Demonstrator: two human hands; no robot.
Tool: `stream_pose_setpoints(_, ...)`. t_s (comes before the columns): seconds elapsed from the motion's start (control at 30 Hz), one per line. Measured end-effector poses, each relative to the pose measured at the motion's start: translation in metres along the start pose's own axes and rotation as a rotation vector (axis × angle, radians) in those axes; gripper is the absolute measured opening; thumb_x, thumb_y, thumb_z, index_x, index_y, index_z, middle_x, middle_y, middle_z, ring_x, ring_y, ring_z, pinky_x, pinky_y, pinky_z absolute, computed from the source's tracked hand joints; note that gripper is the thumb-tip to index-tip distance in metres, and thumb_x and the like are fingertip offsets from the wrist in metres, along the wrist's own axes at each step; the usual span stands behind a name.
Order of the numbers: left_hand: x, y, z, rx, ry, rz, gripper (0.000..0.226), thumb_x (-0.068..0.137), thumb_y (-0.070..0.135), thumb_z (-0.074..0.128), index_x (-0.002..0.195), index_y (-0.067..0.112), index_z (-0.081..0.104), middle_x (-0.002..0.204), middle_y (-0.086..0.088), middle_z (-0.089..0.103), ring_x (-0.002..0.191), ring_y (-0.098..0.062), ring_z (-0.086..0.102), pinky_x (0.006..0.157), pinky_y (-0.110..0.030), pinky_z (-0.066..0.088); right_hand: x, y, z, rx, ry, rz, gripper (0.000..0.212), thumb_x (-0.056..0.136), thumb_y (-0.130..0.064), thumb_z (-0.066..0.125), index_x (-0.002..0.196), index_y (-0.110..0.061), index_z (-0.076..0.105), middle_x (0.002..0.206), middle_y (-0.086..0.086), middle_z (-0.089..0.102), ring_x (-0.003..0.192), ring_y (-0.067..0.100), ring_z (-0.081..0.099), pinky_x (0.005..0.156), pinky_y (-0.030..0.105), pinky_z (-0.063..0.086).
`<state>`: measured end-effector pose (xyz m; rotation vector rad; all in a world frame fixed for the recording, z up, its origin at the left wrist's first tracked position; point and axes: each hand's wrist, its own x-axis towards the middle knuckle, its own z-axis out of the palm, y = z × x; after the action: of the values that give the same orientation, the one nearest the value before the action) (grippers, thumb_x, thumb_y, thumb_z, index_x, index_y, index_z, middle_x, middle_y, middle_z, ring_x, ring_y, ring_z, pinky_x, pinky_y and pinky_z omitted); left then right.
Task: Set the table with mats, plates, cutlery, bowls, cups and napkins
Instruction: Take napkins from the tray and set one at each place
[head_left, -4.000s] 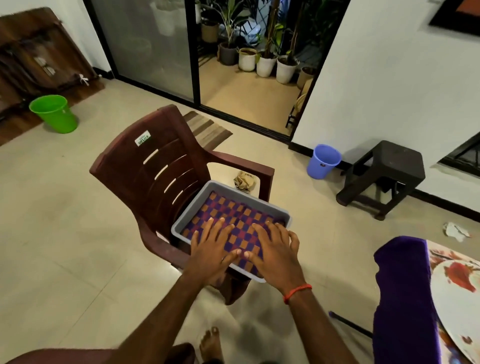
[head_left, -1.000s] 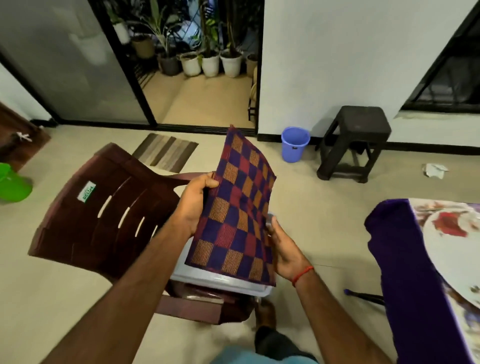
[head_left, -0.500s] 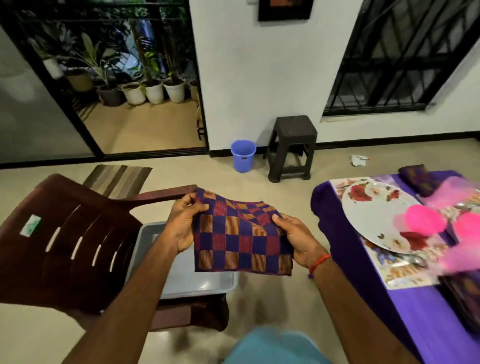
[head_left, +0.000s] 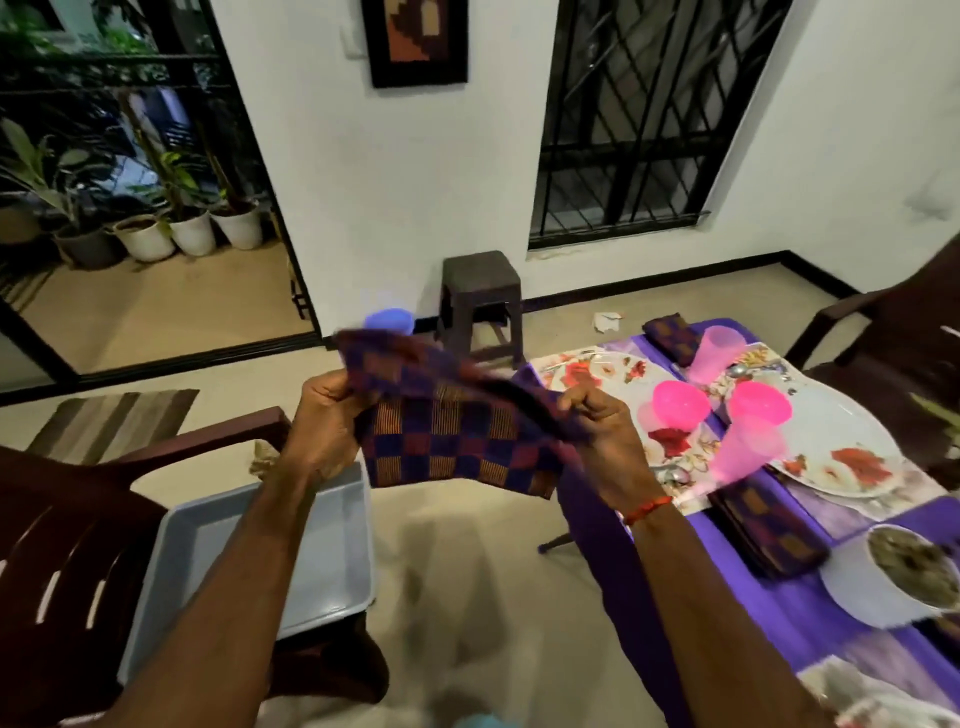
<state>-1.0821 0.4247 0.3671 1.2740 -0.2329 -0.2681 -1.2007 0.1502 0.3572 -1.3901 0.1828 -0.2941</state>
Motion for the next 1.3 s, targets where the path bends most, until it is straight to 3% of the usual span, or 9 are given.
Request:
stream_pose_setpoints(0.07,-0.006,-0.006,0.023,-0.013,-0.053,-0.012,0.032,0.087,-0.007,0.057,0.100,0.011,0.080,0.113,-0.008,0.077,0.092,-0.019,0.076,0.077,-0.035,0.063,-0.007,-0.003,-0.024,-0.044,-0.004,-0.006,0.061,0.089,0.023,0.040,0.068,-0.024,0.071,0.076,0.001,0.069,0.071,0.015,0.067,0.059,0.022,0.054)
stream_pose_setpoints(0.17,-0.017,-0.021,0.048,-0.110,-0.042,0.032,0.018,0.071,0.002,0.069,0.076,0.016,0.080,0.124,-0.016,0.072,0.103,-0.028,0.074,0.077,-0.039,0.063,-0.020,-0.006,-0.045,-0.071,0.045,-0.023,0.059,0.088,0.022,0.039,0.067,-0.024,0.069,0.073,-0.001,0.067,0.066,0.012,0.063,0.054,0.019,0.050)
stream_pose_setpoints(0.3,-0.018,-0.038,0.067,-0.113,-0.045,-0.115,0.043,0.090,-0.001,0.060,0.114,0.031,0.076,0.116,-0.014,0.076,0.094,-0.023,0.076,0.074,-0.038,0.065,-0.039,-0.008,-0.070,-0.005,0.116,-0.002,0.056,0.093,0.017,0.042,0.069,-0.024,0.071,0.075,0.000,0.068,0.067,0.014,0.063,0.054,0.022,0.051)
stream_pose_setpoints(0.57,-0.003,-0.051,0.111,0.110,-0.158,-0.271,0.036,0.104,0.014,0.051,0.082,0.021,0.079,0.078,0.000,0.075,0.069,-0.017,0.069,0.063,-0.032,0.059,-0.070,-0.009,-0.105,0.074,0.254,0.023,0.029,0.099,0.005,0.048,0.093,-0.020,0.060,0.075,0.001,0.064,0.061,0.016,0.056,0.051,0.025,0.044)
stream_pose_setpoints(0.7,0.014,-0.053,0.130,0.154,-0.257,-0.315,0.029,0.105,0.018,0.053,0.091,0.022,0.078,0.084,-0.002,0.077,0.072,-0.017,0.072,0.065,-0.036,0.059,-0.086,-0.005,-0.114,0.089,0.382,0.022,0.029,0.102,0.000,0.047,0.094,-0.024,0.061,0.091,0.012,0.062,0.067,0.020,0.057,0.054,0.027,0.044)
stream_pose_setpoints(0.8,0.023,-0.060,0.142,0.122,-0.329,-0.361,0.023,0.106,0.023,0.051,0.103,0.019,0.074,0.086,0.000,0.077,0.075,-0.016,0.072,0.062,-0.034,0.059,-0.097,-0.003,-0.113,0.180,0.532,0.050,0.025,0.103,-0.001,0.043,0.091,-0.017,0.058,0.078,0.004,0.066,0.060,0.013,0.060,0.049,0.023,0.048)
stream_pose_setpoints(0.93,0.023,-0.073,0.163,0.016,-0.393,-0.484,0.022,0.105,0.027,0.049,0.113,0.020,0.068,0.081,0.005,0.078,0.070,-0.010,0.074,0.061,-0.032,0.059,-0.117,0.003,-0.115,0.292,0.721,0.068,0.017,0.101,-0.005,0.050,0.094,-0.014,0.063,0.078,0.005,0.068,0.066,0.019,0.062,0.062,0.029,0.053)
stream_pose_setpoints(1.1,0.013,-0.091,0.187,-0.010,-0.482,-0.627,0.031,0.101,0.038,0.053,0.122,0.020,0.067,0.100,0.000,0.079,0.087,-0.018,0.076,0.068,-0.038,0.060,-0.156,0.015,-0.114,0.367,0.937,0.127,0.025,0.097,-0.013,0.060,0.117,-0.003,0.071,0.114,0.021,0.072,0.101,0.037,0.069,0.092,0.053,0.055)
stream_pose_setpoints(1.3,-0.016,-0.111,0.210,0.052,-0.644,-0.709,0.036,0.107,0.037,0.042,0.100,0.019,0.073,0.093,0.000,0.079,0.083,-0.017,0.076,0.069,-0.037,0.061,-0.211,0.024,-0.108,0.345,1.054,0.172,0.032,0.101,-0.039,0.057,0.110,-0.013,0.074,0.109,0.013,0.075,0.095,0.031,0.073,0.085,0.043,0.058)
